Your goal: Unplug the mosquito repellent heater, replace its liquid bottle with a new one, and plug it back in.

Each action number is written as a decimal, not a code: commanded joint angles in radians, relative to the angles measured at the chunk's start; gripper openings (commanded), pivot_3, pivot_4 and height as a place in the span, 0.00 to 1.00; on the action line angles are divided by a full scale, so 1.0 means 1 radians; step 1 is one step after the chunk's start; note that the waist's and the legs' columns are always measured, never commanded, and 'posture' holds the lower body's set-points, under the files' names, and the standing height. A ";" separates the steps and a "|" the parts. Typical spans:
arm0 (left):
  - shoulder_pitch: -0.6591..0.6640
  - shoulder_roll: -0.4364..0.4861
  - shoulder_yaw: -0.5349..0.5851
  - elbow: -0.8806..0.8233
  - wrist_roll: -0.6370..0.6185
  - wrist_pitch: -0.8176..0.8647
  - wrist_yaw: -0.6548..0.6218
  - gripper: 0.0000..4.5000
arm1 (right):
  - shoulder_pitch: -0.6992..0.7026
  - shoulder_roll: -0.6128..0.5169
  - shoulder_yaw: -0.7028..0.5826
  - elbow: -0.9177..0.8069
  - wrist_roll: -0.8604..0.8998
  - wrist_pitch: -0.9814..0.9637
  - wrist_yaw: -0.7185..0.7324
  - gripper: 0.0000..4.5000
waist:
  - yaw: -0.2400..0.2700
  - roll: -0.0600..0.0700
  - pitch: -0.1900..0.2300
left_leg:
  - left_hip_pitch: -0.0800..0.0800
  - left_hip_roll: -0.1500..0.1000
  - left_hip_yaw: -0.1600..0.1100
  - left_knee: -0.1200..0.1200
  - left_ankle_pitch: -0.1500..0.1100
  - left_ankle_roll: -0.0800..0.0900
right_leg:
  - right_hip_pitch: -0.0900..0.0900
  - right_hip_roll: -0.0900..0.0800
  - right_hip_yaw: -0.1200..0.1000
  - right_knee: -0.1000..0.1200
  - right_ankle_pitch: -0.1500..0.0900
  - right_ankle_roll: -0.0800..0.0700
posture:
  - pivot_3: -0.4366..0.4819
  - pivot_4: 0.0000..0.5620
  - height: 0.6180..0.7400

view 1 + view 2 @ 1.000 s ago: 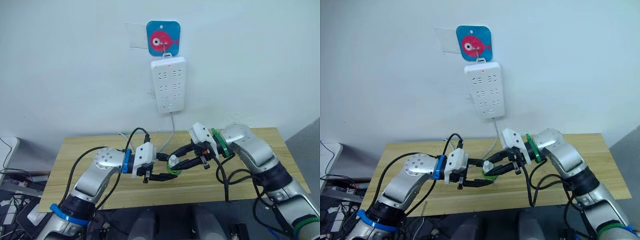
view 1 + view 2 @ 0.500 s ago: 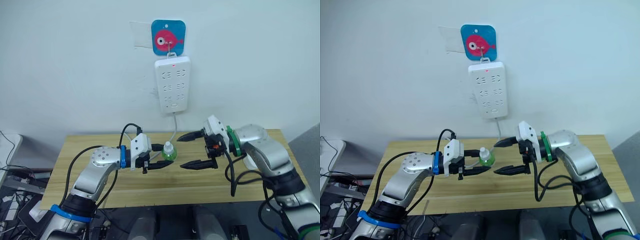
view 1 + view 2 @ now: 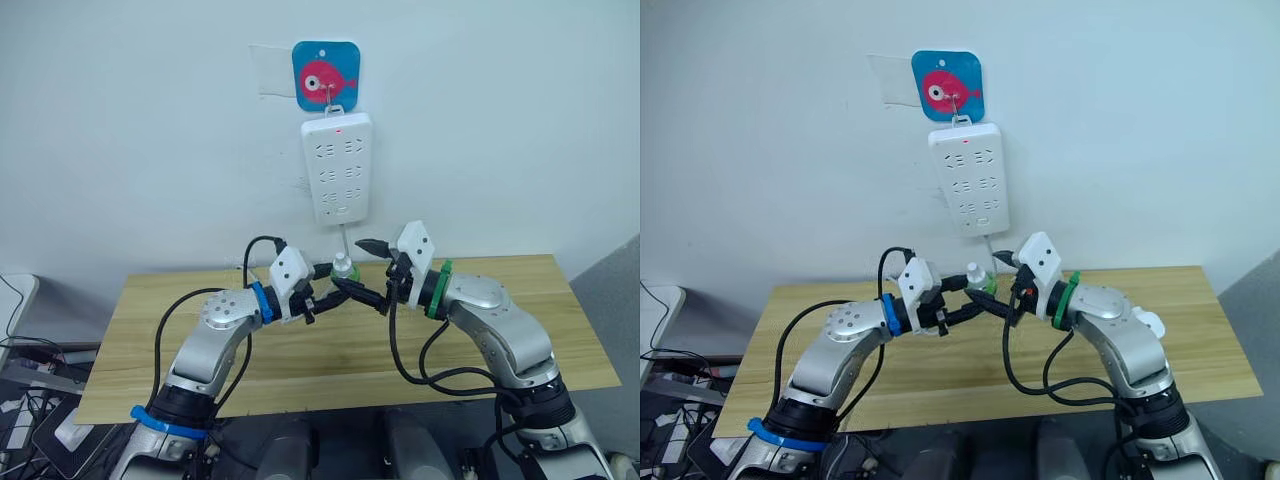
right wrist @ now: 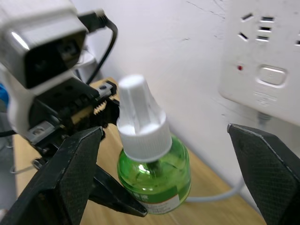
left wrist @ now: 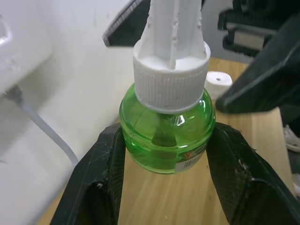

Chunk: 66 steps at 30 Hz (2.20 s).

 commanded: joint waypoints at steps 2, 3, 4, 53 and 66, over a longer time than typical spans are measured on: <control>-0.015 -0.007 0.006 -0.019 -0.008 -0.008 0.002 0.48 | -0.016 0.001 0.008 -0.021 0.008 -0.013 0.000 0.79 | -0.001 0.000 0.000 | 0.000 0.000 0.000 0.000 0.000 0.000 | 0.000 0.000 0.000 0.000 0.000 0.000 | 0.40 0.33 1.00; -0.015 -0.007 0.007 -0.016 -0.005 -0.012 0.002 0.48 | -0.017 0.002 0.009 -0.018 0.011 -0.013 0.002 0.70 | -0.001 0.000 0.000 | 0.000 0.000 0.000 0.000 0.000 0.000 | 0.000 0.000 0.000 0.000 0.000 0.000 | 0.41 0.33 1.00; -0.015 -0.006 0.005 -0.013 -0.002 -0.016 0.001 0.48 | -0.019 0.002 0.010 -0.015 0.012 -0.017 0.004 0.63 | -0.001 0.000 0.000 | 0.000 0.000 0.000 0.000 0.000 0.001 | 0.000 0.000 0.000 0.000 0.000 0.000 | 0.41 0.33 1.00; 0.024 0.049 -0.024 -0.036 -0.026 0.002 -0.108 0.48 | -0.036 -0.061 0.021 -0.038 0.040 -0.018 0.164 0.99 | -0.004 0.000 0.000 | 0.001 0.002 0.000 0.000 0.000 0.001 | 0.000 0.001 0.000 0.002 0.000 0.000 | 0.39 0.32 1.00; 0.021 0.065 -0.027 -0.049 -0.028 0.015 -0.120 0.48 | -0.102 -0.068 -0.006 0.090 -0.029 -0.079 0.097 0.99 | -0.008 0.000 0.000 | 0.001 0.001 0.001 0.000 0.001 -0.002 | 0.000 0.002 0.001 0.001 0.000 0.000 | 0.39 0.31 1.00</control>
